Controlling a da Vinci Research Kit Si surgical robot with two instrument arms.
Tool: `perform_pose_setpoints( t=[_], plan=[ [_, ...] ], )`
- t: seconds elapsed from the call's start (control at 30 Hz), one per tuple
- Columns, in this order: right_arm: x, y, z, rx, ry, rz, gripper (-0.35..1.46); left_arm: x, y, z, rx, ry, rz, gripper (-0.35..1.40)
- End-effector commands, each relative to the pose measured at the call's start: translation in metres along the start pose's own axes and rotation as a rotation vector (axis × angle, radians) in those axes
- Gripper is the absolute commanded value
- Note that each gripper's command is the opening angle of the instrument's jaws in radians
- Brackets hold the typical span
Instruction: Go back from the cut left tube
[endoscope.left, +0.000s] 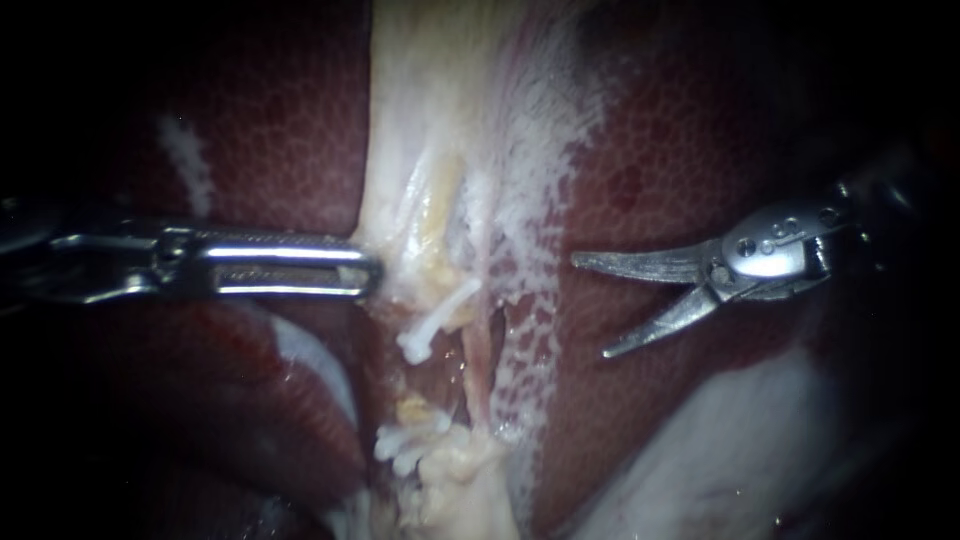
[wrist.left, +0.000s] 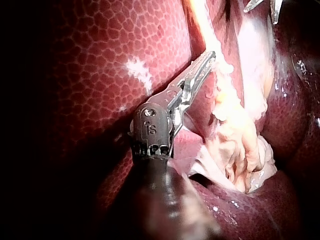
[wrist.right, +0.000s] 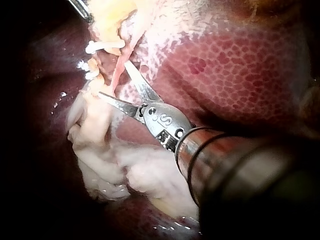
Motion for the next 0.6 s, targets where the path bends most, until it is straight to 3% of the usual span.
perform_pose_setpoints(
  t=[0.03, 0.6],
  plan=[
    [0.0, 0.0, 0.0, 0.0, 0.0, 0.0, 1.4, 0.0, 0.0, 0.0, 0.002, 0.001, 0.001, -0.35],
    [-0.0002, -0.0001, -0.0002, 0.0, 0.003, -0.001, 1.41, 0.0, 0.0, -0.0001, 0.003, 0.001, -0.005, -0.35]
  ],
)
